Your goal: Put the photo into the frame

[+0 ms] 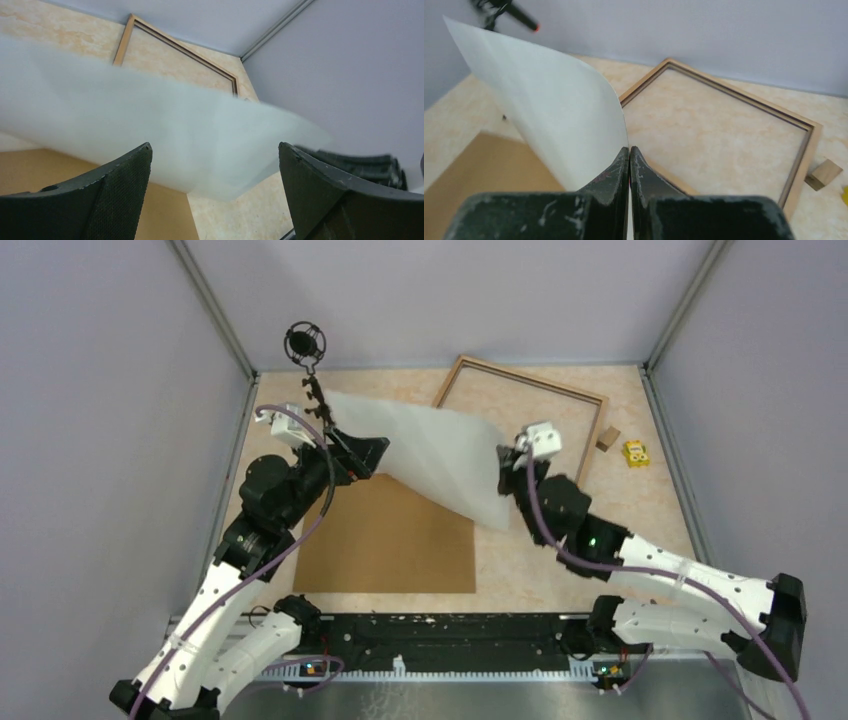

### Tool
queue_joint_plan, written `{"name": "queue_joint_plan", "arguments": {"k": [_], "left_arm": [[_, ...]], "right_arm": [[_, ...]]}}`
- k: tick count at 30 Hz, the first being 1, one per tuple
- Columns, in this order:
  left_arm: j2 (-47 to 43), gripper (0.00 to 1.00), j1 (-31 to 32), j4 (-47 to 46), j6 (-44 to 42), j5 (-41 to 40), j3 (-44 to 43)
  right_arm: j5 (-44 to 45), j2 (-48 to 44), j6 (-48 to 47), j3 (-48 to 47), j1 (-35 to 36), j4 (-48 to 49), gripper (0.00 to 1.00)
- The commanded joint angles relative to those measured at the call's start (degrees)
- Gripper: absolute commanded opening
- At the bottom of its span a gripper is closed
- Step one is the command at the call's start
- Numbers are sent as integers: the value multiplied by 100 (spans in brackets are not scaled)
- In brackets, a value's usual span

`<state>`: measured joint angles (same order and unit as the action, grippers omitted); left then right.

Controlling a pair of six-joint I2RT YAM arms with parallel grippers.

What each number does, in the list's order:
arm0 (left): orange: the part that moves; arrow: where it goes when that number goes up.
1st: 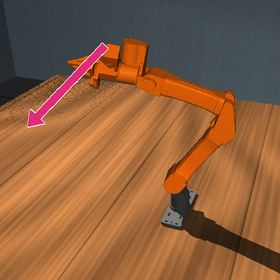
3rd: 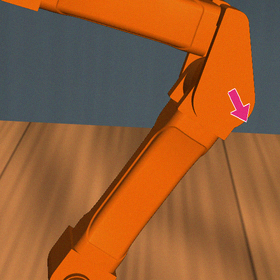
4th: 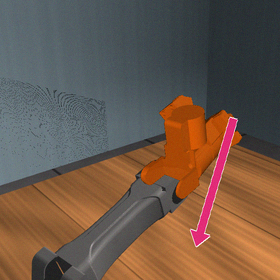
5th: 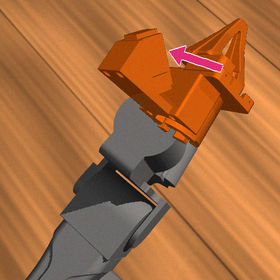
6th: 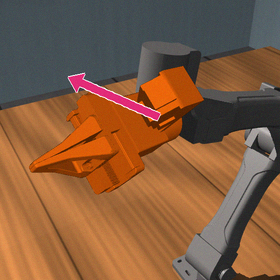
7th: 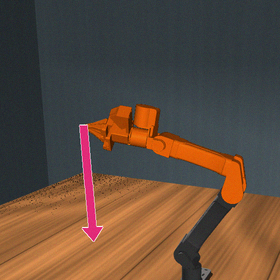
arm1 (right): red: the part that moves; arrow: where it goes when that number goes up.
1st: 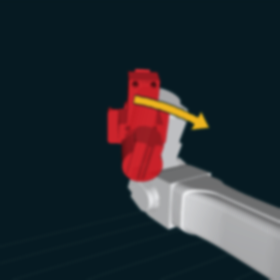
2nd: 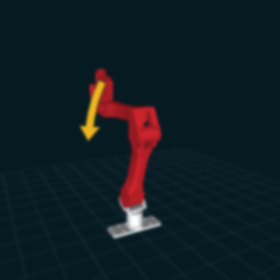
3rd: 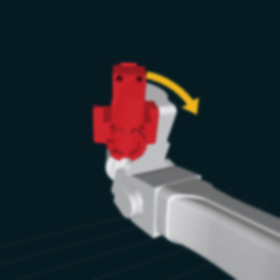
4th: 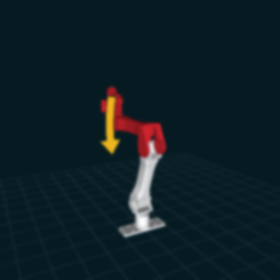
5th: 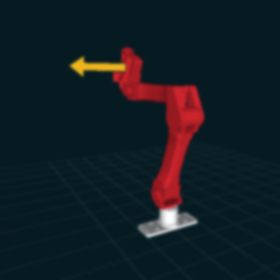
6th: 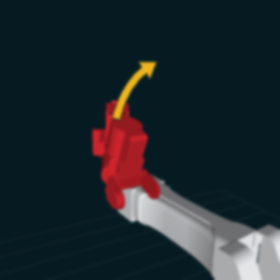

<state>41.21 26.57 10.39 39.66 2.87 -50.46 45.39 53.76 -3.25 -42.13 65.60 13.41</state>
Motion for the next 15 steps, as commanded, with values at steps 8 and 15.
{"name": "queue_joint_plan", "arguments": {"k": [8, 15], "left_arm": [[700, 98, 22, -993, -146, 48, -165], [1848, 98, 224, -2126, -299, -464, -242]], "right_arm": [[-3741, 2047, 2832, -2238, -4767, -2083, 0], [-6456, 4492, 2027, -4017, -6501, -3122, 0]]}}
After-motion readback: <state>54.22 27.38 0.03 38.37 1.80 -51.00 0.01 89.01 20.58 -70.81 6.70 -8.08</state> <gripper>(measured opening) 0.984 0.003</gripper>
